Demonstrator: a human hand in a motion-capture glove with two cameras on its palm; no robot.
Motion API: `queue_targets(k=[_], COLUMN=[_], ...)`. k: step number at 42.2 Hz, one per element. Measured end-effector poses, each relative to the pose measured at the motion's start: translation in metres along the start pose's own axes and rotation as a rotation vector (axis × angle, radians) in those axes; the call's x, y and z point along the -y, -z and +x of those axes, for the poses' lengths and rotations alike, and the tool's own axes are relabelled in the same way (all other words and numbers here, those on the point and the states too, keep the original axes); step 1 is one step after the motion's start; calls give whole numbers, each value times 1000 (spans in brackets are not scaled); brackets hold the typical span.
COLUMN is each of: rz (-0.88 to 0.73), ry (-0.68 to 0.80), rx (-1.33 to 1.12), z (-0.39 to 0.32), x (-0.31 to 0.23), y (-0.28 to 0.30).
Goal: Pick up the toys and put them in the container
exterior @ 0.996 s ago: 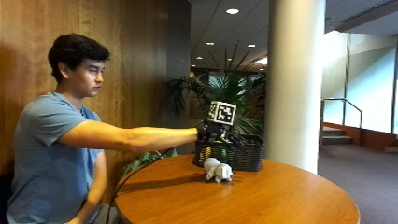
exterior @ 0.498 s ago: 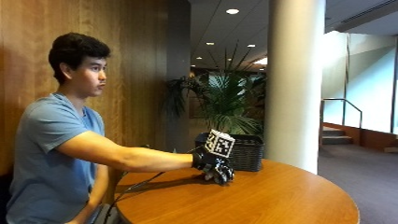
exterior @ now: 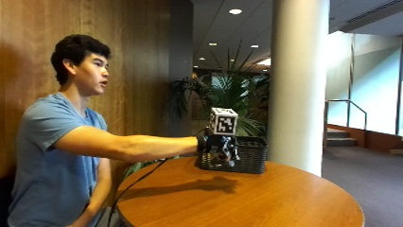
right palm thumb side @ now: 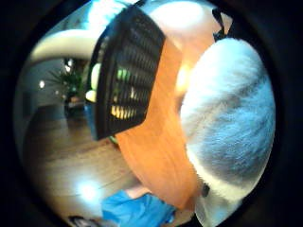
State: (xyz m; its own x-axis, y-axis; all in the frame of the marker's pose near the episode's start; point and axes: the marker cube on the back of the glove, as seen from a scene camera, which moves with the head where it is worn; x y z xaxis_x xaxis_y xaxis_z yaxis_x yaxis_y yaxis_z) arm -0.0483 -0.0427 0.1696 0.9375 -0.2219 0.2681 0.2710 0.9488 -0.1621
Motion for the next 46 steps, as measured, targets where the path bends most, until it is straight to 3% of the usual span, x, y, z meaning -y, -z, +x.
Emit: queue_targets(k=[4,19,24,35,42,46], rz=[55,240,260,287,250,213], ry=[-37,-135,-15,84,49,-46], rx=[-23,-101,-114,-123,-76,-66], z=[5,-86,-137,-217,-216,-229], x=[-7,12,21,65,85,103], y=[44,158,177,164,129,108])
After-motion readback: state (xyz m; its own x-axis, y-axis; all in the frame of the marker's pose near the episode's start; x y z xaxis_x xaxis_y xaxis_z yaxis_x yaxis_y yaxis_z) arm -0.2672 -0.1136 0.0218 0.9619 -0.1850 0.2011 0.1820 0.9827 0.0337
